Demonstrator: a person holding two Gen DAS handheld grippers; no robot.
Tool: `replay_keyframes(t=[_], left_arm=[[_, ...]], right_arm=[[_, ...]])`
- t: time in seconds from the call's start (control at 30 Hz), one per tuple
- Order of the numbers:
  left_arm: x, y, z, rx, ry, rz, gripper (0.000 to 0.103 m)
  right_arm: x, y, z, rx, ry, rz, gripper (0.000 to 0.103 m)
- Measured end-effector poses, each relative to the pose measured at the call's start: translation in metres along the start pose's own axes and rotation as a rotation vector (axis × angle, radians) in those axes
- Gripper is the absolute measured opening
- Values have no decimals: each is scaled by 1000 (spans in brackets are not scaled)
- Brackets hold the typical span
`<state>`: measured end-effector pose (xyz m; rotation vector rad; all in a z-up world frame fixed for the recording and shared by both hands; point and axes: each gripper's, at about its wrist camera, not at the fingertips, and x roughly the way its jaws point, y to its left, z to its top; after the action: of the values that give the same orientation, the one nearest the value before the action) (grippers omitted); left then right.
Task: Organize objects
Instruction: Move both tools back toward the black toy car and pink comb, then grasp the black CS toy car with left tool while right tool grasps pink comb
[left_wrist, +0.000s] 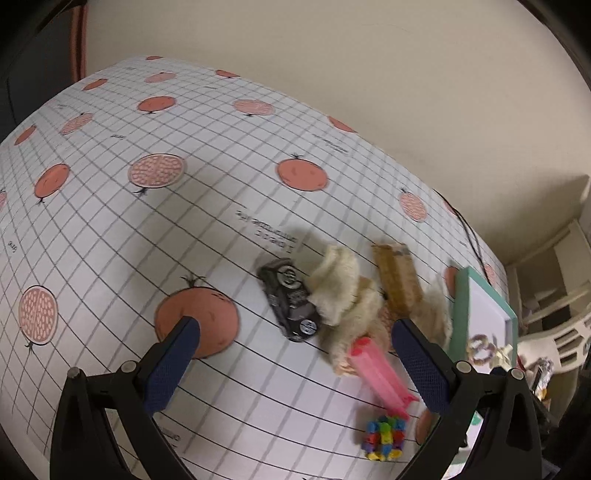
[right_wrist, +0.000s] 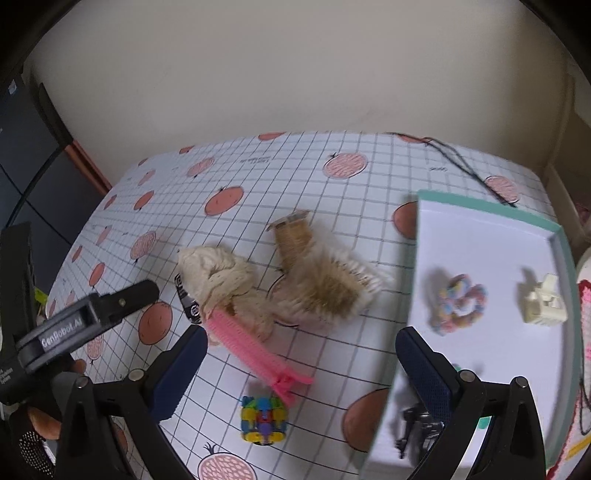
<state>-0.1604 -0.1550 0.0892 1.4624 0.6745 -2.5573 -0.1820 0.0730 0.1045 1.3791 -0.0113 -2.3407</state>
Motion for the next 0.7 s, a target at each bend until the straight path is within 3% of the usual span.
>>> replay_keyframes(t=[0.4, 0.57, 0.7], left_arm=[[23, 24, 7, -53, -12, 75, 102], [36, 29, 8, -70, 3, 75, 91], [44, 33, 8, -83, 13, 77, 90]], right_arm=[[40, 23, -15, -79, 94, -18, 103], [50, 25, -17, -85, 119, -22, 101], [56, 27, -20, -100, 132, -28, 101]])
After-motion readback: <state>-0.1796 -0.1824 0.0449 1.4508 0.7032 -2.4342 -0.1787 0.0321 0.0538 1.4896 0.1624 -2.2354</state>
